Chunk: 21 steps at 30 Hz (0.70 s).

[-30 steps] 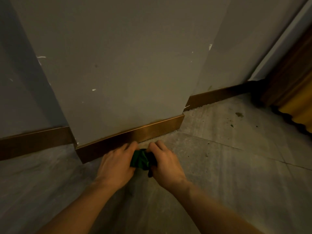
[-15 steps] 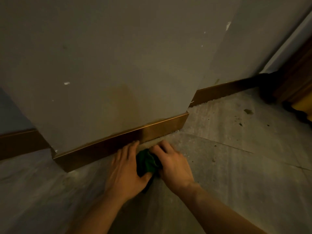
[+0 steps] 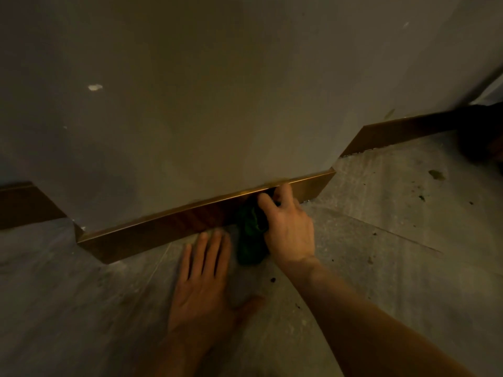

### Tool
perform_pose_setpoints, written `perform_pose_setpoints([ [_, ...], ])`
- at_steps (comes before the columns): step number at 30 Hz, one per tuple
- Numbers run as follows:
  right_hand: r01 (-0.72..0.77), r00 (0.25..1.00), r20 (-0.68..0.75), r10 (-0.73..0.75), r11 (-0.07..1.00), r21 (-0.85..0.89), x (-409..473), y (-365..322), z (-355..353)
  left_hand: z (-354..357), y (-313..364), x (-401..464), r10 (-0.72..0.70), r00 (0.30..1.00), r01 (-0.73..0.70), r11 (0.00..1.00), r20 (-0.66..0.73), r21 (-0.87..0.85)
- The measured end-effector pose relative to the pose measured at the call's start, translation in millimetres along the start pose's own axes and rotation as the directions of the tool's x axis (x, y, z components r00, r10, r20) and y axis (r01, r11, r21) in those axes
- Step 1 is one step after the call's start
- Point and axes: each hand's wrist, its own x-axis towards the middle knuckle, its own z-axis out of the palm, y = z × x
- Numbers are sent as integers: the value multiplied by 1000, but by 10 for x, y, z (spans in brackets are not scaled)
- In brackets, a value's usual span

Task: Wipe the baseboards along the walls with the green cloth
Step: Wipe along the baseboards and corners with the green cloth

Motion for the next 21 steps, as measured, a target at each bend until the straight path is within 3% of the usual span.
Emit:
perform_pose_setpoints([
  [3, -243, 967, -71, 246, 969, 53, -15, 160, -5, 25, -20, -9, 14, 1000, -15, 999, -20, -31],
  [5, -318, 942, -96, 323, 946, 63, 1, 255, -47, 46, -31, -1, 22, 999, -24, 999, -38, -36],
  [10, -315, 943, -76, 325, 942, 118, -147, 391, -202, -33, -10, 3, -33, 999, 34, 999, 20, -36],
  [15, -371, 924, 102, 368, 806, 461, -454, 352, -401, -331, -20, 95, -75, 994, 99, 906, 74, -411],
  [17, -357, 933, 173, 316, 741, 569, -533, 247, -533, -484, 64, 139, -33, 997, 64, 838, 67, -542],
  [21, -270, 960, 233, 153, 719, 641, -640, 21, -794, -726, 292, 151, 94, 994, -50, 817, 48, -575],
])
